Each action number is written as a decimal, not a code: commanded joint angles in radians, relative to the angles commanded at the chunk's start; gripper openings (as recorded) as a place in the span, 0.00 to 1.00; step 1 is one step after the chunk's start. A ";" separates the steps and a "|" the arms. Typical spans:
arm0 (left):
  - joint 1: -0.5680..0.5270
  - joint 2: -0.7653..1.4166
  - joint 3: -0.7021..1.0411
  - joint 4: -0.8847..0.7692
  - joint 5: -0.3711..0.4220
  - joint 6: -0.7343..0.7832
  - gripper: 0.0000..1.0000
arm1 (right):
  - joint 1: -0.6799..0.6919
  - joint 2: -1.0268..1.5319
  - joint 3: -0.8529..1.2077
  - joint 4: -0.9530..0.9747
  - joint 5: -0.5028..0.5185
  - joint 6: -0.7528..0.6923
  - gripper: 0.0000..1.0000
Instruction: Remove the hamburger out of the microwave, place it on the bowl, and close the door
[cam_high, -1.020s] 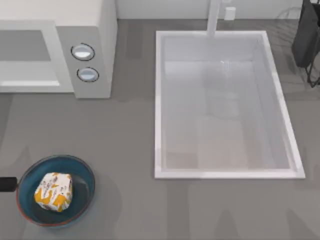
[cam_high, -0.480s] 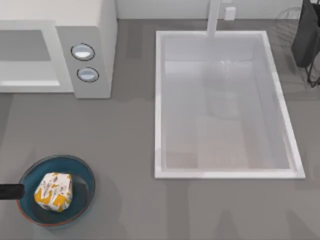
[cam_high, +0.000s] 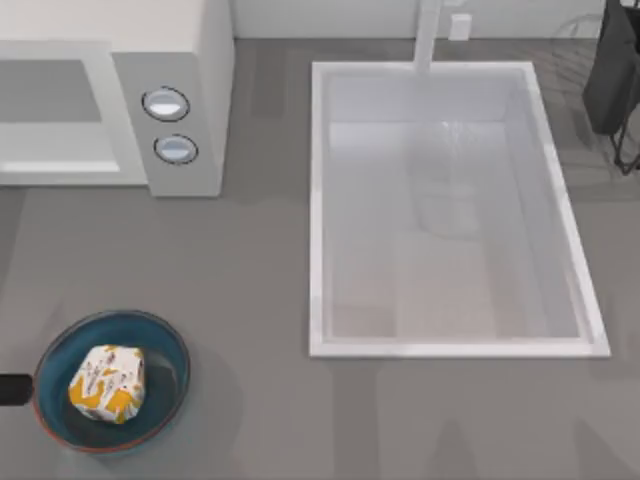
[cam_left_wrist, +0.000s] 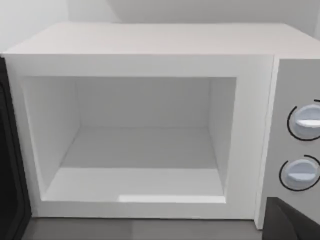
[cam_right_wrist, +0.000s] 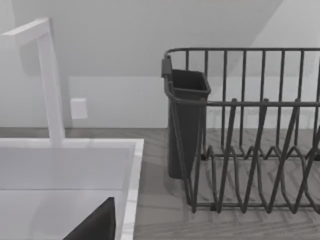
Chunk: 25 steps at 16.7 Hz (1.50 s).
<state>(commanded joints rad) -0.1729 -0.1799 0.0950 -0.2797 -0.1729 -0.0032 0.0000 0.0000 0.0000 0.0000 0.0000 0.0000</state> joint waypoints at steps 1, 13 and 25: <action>0.047 -0.018 0.009 -0.028 0.047 0.000 0.00 | 0.000 0.000 0.000 0.000 0.000 0.000 1.00; 0.283 -0.050 0.043 -0.126 0.284 0.002 0.00 | 0.000 0.000 0.000 0.000 0.000 0.000 1.00; 0.526 0.075 0.024 0.021 0.526 0.014 0.00 | 0.000 0.000 0.000 0.000 0.000 0.000 1.00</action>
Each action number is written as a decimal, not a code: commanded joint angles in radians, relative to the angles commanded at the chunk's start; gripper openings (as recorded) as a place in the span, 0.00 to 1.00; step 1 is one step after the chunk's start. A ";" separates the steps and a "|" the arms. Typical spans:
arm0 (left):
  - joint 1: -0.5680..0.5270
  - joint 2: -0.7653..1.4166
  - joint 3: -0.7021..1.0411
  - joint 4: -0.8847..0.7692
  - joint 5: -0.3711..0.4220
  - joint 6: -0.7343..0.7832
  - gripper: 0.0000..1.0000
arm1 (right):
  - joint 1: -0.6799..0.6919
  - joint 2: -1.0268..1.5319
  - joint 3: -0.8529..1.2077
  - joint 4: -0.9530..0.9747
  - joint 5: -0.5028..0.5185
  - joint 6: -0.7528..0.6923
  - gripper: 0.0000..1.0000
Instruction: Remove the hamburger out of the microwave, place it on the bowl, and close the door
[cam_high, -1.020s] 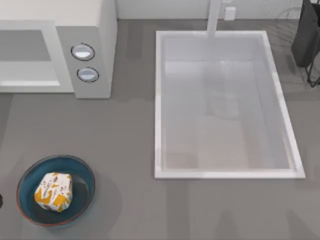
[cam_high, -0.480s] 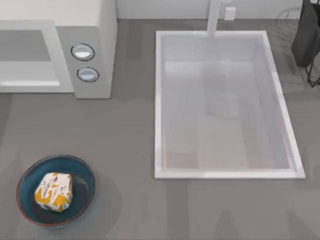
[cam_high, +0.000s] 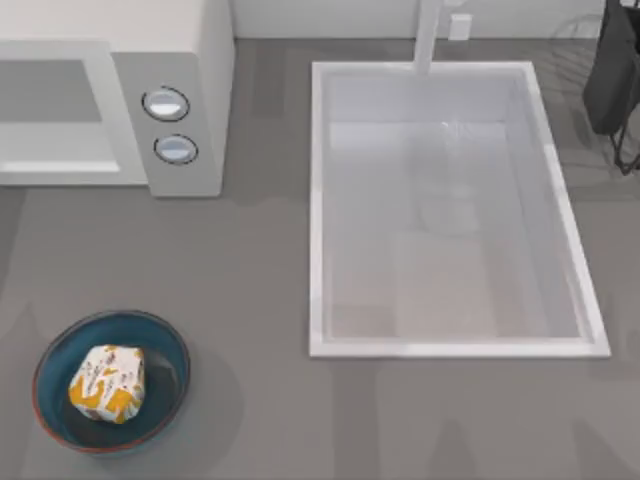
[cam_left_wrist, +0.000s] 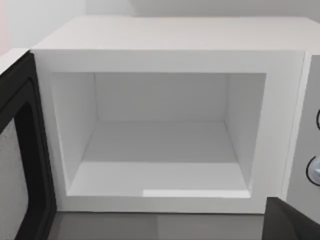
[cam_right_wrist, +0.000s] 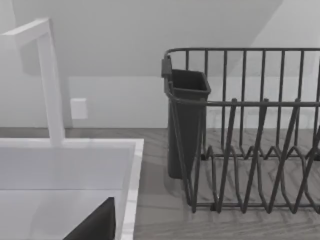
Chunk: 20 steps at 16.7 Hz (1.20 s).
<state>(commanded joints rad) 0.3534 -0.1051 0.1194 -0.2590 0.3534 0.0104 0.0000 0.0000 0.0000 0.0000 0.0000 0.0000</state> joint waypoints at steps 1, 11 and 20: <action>0.010 0.010 0.010 -0.004 0.003 0.009 0.00 | 0.000 0.000 0.000 0.000 0.000 0.000 1.00; 0.381 0.645 0.481 -0.195 0.145 0.407 0.00 | 0.000 0.000 0.000 0.000 0.000 0.000 1.00; 0.653 1.546 1.036 -0.414 0.279 0.794 0.00 | 0.000 0.000 0.000 0.000 0.000 0.000 1.00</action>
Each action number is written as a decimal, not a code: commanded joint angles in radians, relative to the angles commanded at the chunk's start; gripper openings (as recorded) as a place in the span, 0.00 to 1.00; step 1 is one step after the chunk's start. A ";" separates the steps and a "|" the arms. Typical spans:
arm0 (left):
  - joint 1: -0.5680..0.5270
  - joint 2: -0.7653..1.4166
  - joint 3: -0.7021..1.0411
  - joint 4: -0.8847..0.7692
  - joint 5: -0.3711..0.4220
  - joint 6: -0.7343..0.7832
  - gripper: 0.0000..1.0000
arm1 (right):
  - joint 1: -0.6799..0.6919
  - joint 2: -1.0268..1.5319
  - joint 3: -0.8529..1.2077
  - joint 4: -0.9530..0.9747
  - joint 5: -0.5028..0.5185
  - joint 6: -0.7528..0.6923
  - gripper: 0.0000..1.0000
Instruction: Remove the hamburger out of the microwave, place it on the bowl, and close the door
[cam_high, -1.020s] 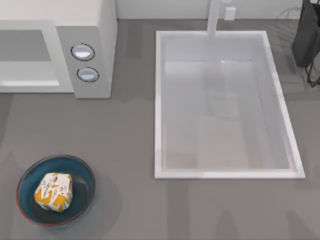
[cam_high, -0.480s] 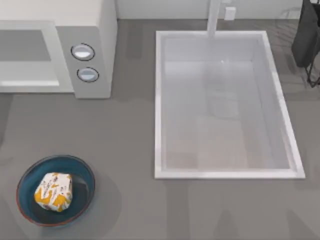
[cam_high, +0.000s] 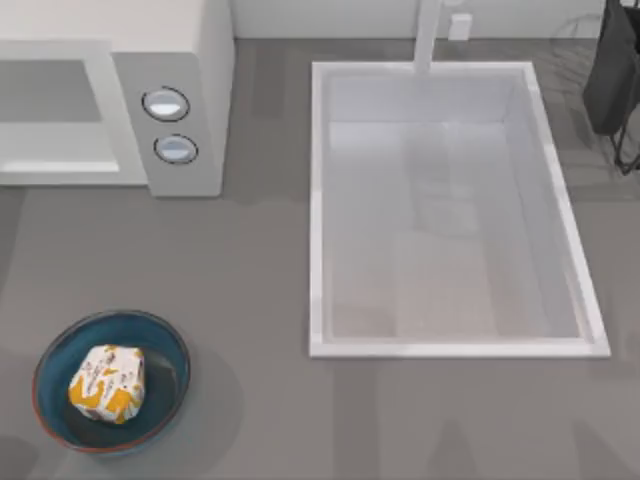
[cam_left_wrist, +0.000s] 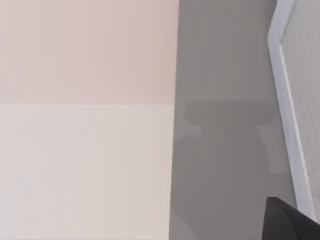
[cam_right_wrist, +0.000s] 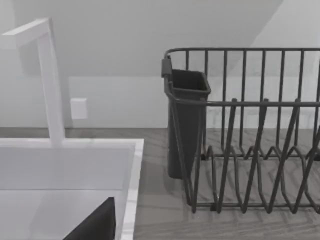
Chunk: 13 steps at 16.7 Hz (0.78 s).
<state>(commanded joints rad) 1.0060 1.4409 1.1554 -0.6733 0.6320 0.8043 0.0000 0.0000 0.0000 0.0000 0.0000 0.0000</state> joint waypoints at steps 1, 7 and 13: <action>0.014 0.071 0.046 -0.019 0.010 0.028 0.00 | 0.000 0.000 0.000 0.000 0.000 0.000 1.00; 0.034 0.278 0.189 -0.075 0.036 0.108 0.00 | 0.000 0.000 0.000 0.000 0.000 0.000 1.00; 0.030 0.282 0.173 -0.057 0.034 0.107 0.00 | 0.000 0.000 0.000 0.000 0.000 0.000 1.00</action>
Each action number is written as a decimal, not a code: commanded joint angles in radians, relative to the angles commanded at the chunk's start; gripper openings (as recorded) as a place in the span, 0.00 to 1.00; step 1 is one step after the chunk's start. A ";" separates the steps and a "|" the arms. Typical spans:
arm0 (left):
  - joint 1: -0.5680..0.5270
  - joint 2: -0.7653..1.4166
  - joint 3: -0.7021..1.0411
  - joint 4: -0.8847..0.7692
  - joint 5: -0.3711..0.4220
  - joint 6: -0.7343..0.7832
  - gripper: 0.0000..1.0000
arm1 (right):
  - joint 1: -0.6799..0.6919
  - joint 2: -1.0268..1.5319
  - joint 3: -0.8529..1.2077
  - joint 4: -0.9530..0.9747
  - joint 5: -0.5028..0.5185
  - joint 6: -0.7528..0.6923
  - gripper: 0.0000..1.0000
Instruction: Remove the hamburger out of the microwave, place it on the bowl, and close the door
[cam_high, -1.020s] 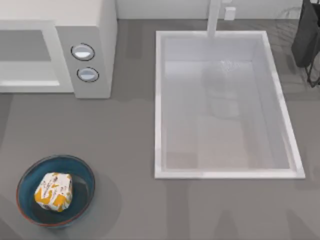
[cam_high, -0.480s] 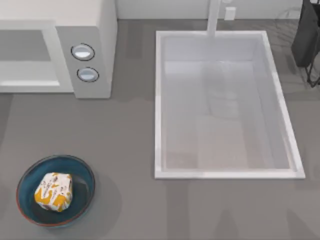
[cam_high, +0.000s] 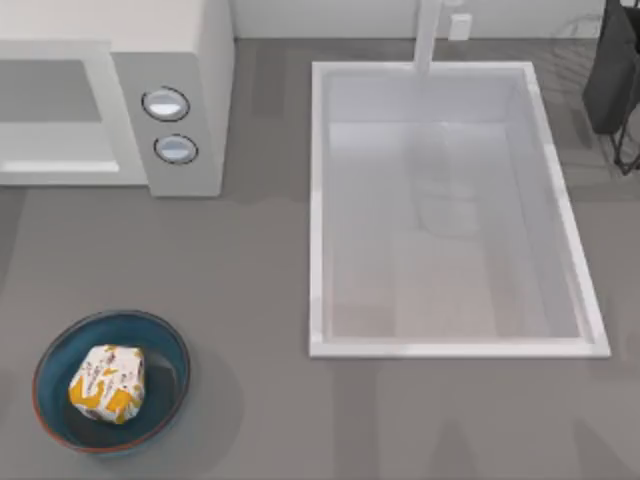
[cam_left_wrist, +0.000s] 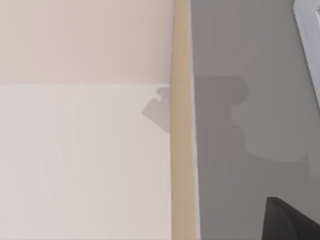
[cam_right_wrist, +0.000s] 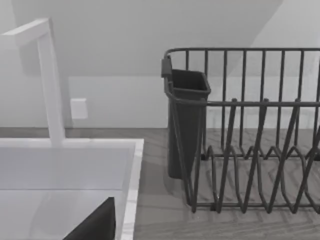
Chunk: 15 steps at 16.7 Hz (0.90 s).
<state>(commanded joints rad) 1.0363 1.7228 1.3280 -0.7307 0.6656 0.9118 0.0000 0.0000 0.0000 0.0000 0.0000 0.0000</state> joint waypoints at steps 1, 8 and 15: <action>0.000 0.008 -0.017 0.023 0.000 0.000 0.00 | 0.000 0.000 0.000 0.000 0.000 0.000 1.00; 0.005 0.101 -0.210 0.320 0.004 0.005 0.00 | 0.000 0.000 0.000 0.000 0.000 0.000 1.00; 0.000 0.114 -0.252 0.369 0.004 0.003 0.00 | 0.000 0.000 0.000 0.000 0.000 0.000 1.00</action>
<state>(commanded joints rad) 1.0368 1.8364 1.0760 -0.3620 0.6694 0.9146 0.0000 0.0000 0.0000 0.0000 0.0000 0.0000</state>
